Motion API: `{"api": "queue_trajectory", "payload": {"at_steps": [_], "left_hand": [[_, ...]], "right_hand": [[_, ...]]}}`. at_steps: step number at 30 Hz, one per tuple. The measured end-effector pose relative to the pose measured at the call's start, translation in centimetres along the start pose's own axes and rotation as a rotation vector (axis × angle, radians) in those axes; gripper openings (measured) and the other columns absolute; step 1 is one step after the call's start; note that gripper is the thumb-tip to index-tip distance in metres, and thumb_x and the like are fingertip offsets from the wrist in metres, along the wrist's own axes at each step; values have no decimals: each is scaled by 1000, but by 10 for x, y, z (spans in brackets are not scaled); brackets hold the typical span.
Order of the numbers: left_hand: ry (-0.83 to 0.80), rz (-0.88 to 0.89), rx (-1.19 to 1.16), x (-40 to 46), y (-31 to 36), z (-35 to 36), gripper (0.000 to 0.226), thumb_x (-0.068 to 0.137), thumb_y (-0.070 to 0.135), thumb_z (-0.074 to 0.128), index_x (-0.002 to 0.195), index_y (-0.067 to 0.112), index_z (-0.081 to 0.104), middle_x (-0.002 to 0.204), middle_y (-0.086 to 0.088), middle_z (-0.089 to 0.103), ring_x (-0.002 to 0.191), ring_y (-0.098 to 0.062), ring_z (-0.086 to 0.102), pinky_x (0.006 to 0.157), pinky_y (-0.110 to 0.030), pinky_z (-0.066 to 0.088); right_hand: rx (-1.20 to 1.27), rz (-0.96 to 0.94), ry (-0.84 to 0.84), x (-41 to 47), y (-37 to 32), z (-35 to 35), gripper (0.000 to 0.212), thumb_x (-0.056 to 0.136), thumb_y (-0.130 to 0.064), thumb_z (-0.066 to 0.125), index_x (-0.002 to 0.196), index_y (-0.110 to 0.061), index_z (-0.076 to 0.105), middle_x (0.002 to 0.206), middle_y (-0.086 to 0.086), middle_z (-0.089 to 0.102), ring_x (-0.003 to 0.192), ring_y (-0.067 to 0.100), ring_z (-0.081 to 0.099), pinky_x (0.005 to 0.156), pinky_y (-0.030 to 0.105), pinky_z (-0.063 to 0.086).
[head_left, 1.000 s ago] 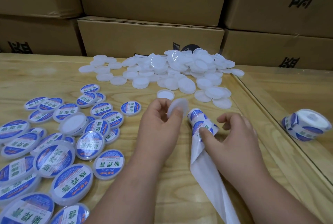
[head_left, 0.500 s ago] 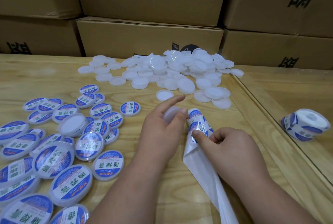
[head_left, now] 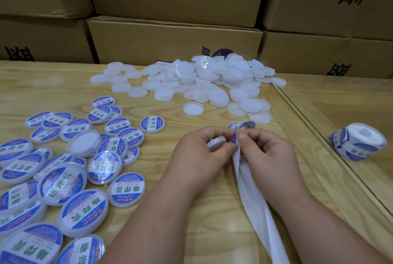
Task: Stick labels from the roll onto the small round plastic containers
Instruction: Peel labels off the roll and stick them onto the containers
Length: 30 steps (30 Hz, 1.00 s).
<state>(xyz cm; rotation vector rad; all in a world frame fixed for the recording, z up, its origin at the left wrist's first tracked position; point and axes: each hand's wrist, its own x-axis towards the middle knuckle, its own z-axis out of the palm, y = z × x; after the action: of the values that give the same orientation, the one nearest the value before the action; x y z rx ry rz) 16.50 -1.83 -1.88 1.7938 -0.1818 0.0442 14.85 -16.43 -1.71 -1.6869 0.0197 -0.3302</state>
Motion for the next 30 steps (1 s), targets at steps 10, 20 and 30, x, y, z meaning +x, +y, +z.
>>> {"api": "queue_trajectory", "payload": {"at_steps": [10,20,30], "left_hand": [[117,-9,-66,4,0,-1,15,84,25,80,94,35,77,90,22,75,86,4,69,74,-14,54],[249,-29,-139,3,3,-1,16,85,21,76,84,37,74,79,17,74,69,2,65,58,-10,48],[344,22,-266,-2,11,-6,37,87,6,60,103,39,66,74,-12,69,58,-17,59,46,-12,44]], "right_hand": [[-64,18,-231,2,6,1,25,78,-26,70,98,-41,73,93,2,74,73,11,59,70,23,54],[60,37,-120,0,-2,1,9,79,-16,69,86,-18,74,78,4,70,70,11,58,63,21,48],[58,85,-28,4,-1,-5,20,80,-8,60,80,-24,73,72,0,61,64,14,53,54,25,46]]}}
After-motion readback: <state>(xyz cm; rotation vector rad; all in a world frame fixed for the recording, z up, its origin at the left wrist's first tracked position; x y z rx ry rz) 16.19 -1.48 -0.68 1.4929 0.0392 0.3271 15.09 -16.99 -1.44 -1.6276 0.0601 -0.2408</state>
